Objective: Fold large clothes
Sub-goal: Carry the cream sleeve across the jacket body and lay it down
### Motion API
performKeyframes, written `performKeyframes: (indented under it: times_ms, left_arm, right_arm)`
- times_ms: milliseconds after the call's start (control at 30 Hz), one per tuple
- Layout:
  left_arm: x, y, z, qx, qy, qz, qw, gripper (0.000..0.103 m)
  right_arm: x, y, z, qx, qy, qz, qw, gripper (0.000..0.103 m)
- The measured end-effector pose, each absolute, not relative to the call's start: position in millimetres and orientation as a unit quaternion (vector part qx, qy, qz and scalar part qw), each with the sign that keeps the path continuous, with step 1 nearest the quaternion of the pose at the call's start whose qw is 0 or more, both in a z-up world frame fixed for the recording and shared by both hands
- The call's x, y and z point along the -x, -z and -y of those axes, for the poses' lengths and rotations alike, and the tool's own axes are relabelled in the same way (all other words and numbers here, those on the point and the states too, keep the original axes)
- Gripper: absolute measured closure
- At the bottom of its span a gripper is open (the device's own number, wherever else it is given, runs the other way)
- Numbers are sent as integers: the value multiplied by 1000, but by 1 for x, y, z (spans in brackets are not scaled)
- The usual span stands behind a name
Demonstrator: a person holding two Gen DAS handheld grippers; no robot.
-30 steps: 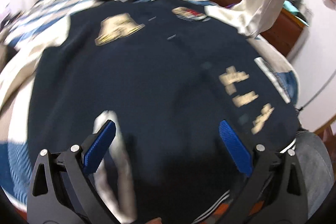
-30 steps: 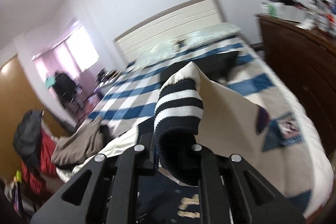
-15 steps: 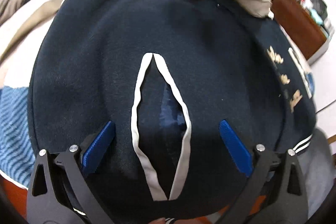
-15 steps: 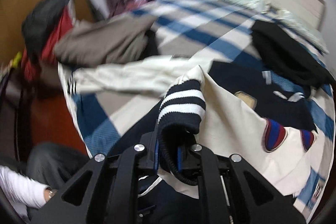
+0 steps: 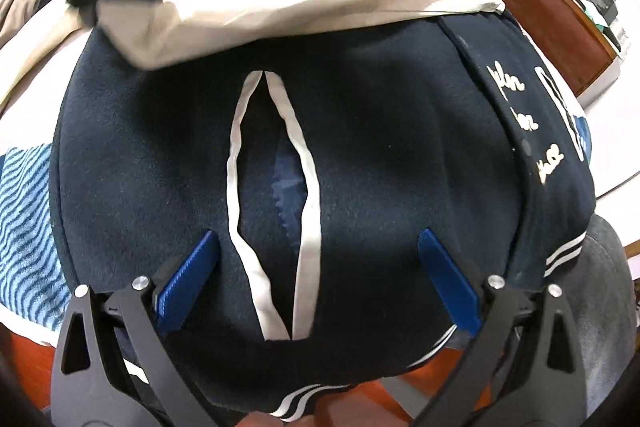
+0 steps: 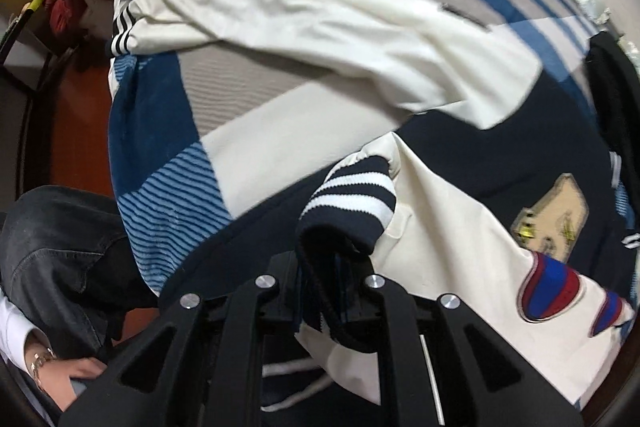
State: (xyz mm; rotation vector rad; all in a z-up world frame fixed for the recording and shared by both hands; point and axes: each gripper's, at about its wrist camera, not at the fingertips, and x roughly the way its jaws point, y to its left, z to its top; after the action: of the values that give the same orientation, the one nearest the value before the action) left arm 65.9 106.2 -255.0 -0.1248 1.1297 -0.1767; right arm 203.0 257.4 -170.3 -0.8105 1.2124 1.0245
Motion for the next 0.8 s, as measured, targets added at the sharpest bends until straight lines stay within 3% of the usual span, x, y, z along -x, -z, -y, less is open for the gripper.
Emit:
performKeyframes:
  times_ms: [200, 267, 333, 367, 400, 500, 633, 800]
  left_arm:
    - [-76, 260, -103, 49, 78, -536, 839, 6]
    - [-79, 260, -101, 48, 77, -537, 839, 6]
    - [-83, 258, -96, 49, 75, -535, 840, 6]
    - [-85, 256, -96, 49, 74, -531, 843, 6]
    - [-85, 250, -95, 45, 73, -520, 850, 6]
    - [-85, 234, -92, 18, 75, -489, 869, 6]
    - [-92, 221, -85, -11, 93, -456, 885, 6]
    - [-116, 211, -77, -25, 107, -419, 901, 6]
  right_arm:
    - [-207, 203, -262, 343, -430, -567, 613, 87]
    - [-210, 204, -262, 331, -428, -579, 609, 79]
    - [-211, 198, -262, 306, -444, -601, 590, 48]
    - [-210, 193, -261, 296, -451, -607, 584, 21]
    - [-208, 185, -261, 291, -458, -606, 581, 7]
    - [-209, 145, -251, 285, -475, -568, 609, 6]
    - [-245, 76, -195, 178, -482, -528, 676, 5]
    - [-297, 54, -84, 95, -414, -498, 756, 5]
